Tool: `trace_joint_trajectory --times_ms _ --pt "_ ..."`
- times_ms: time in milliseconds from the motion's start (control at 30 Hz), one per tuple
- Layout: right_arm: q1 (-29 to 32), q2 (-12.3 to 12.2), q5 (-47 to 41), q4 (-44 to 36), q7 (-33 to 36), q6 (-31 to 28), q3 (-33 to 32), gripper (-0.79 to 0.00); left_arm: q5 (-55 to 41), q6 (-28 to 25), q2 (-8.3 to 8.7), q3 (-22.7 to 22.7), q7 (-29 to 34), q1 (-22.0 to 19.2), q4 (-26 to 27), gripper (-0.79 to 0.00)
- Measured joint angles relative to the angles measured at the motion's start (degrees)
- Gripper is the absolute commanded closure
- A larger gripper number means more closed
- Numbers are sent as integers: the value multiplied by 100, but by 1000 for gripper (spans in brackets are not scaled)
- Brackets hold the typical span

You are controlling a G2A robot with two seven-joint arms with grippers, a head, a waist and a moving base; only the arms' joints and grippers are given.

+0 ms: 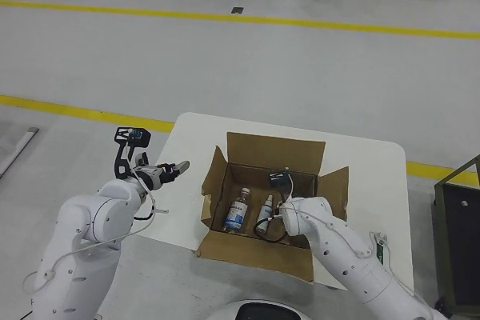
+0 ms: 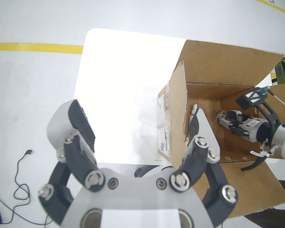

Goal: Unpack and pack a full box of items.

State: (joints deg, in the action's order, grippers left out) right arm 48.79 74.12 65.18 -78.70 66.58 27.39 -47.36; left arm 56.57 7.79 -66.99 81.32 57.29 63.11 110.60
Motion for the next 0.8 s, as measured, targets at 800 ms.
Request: trace_joint_trajectory --times_ms 800 --pt "-91 303 -68 747 -519 140 373 0 0 0 0 0 0 0 0 -785"
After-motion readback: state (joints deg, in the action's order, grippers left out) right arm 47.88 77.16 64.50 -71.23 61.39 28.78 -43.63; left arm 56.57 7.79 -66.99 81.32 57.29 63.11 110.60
